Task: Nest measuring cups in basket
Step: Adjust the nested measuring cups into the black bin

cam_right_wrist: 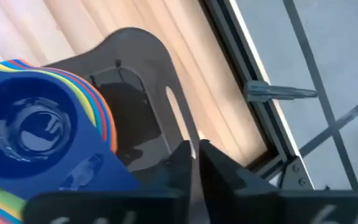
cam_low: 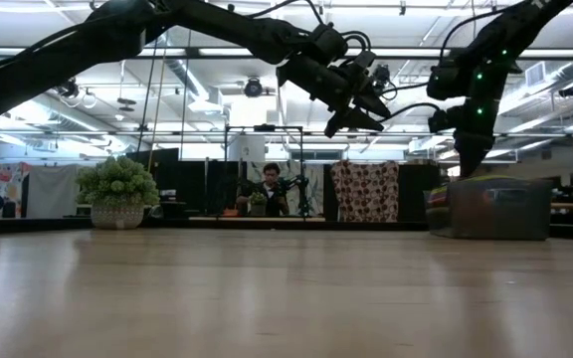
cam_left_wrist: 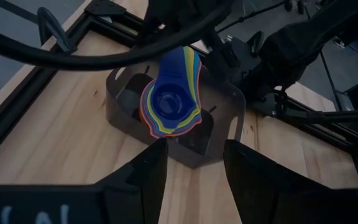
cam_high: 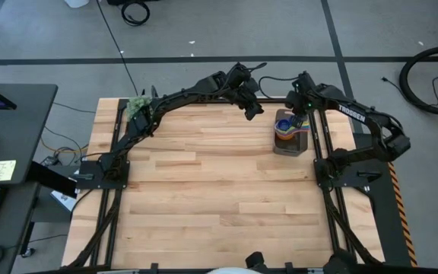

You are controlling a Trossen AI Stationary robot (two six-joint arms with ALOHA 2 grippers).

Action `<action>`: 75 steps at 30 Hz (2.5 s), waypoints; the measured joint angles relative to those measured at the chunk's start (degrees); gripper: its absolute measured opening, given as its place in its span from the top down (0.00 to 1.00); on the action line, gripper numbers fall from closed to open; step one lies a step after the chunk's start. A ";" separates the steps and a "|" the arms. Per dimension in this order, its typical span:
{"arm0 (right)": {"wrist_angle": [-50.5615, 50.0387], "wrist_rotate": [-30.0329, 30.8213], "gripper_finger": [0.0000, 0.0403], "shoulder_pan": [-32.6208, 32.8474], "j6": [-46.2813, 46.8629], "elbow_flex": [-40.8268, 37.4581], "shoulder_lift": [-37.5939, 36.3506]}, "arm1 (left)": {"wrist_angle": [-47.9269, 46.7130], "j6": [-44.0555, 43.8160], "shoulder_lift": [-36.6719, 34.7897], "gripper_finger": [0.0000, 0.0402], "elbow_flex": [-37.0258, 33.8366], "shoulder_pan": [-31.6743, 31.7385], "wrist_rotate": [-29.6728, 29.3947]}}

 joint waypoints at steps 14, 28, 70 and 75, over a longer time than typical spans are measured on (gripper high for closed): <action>-4.55 -2.77 0.99 0.00 0.04 0.01 -0.10 | -0.02 -0.02 0.02 0.60 -0.02 -0.01 0.02; -10.09 -2.82 0.98 0.11 0.04 0.04 -0.13 | -0.02 -0.03 0.02 0.60 -0.02 -0.01 0.02; -21.21 -8.16 1.00 -3.56 5.66 8.31 9.31 | -0.01 -0.04 0.04 0.60 -0.02 0.01 0.02; -25.05 -9.31 1.00 -3.49 5.64 8.92 9.27 | 0.00 -0.04 0.04 0.60 -0.02 0.01 0.02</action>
